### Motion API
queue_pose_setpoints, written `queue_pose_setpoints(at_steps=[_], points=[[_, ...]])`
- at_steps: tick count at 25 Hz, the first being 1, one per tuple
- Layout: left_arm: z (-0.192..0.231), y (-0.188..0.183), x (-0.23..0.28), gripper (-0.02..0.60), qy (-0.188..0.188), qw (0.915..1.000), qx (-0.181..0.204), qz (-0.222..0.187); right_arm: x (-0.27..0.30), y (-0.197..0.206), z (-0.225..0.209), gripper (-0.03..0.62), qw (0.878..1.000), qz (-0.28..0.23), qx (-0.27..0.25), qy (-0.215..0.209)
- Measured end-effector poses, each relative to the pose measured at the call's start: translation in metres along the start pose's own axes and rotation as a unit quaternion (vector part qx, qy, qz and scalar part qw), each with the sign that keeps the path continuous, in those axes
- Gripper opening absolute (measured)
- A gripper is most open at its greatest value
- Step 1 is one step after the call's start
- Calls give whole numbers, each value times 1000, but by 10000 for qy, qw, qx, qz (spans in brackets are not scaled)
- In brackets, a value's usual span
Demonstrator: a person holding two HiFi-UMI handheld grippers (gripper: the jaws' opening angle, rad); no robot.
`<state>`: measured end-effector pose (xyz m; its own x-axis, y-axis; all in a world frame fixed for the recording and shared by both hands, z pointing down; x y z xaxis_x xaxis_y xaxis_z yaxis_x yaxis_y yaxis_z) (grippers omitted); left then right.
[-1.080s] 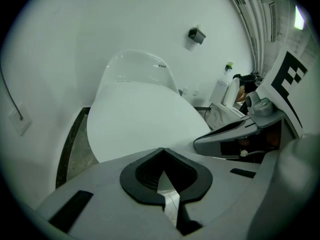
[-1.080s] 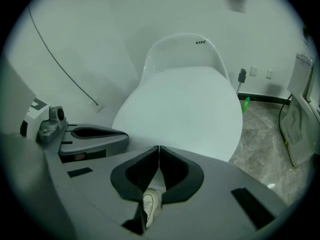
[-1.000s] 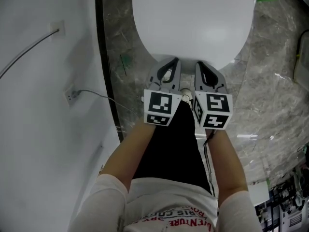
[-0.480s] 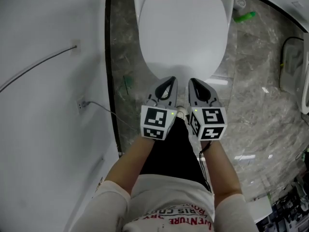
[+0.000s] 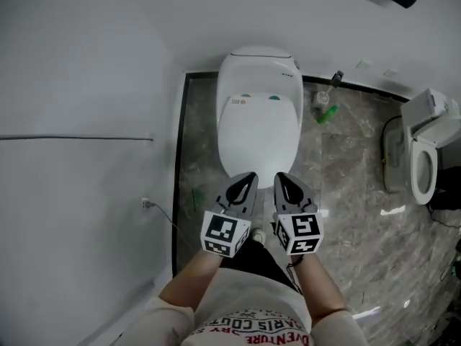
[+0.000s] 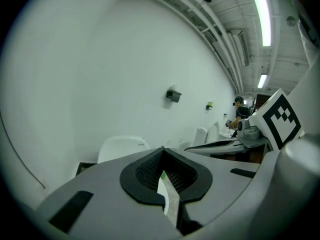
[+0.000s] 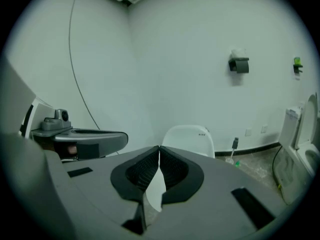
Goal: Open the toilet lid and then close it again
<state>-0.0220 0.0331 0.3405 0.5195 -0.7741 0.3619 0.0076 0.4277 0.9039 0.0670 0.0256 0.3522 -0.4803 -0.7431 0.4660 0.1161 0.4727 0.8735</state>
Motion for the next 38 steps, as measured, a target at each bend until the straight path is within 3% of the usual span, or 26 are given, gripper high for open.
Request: queue_pose_setpoints(at_steps=[5,9,14,21,38], points=[[-45,-78,-58,6,119,9978,385,-525,-82,-72,21,17,9984,-464,-320,62],[-76,-127,-98,5,124,9937,525,-979,-138,-120,28,17,9907,-956,-947,176],[-95,-173,-136,6,-30,9892,639,-1316,-184,-148,28,17,9890,-1193,-873,98],[-92,-185,-168,6,-165,9867,777,-1421,-206,-153,41,17,9873,-1359,-826,45],[-89,-164,-186,6,-173,9910,648,-1159,-210,-140,49,14,9898,-1247,-683,-34]])
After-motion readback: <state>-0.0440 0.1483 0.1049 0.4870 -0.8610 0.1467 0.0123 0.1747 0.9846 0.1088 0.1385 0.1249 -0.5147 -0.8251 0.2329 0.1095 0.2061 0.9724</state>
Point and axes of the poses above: the fingertips, and each gripper's own axes: x forward along the fingers, z to its left, y out of its underside, the point moved 3 cm from there along -x, backward along the fingers, and after that the axes turned 3 degrees about -x, right-handed, at the moved point
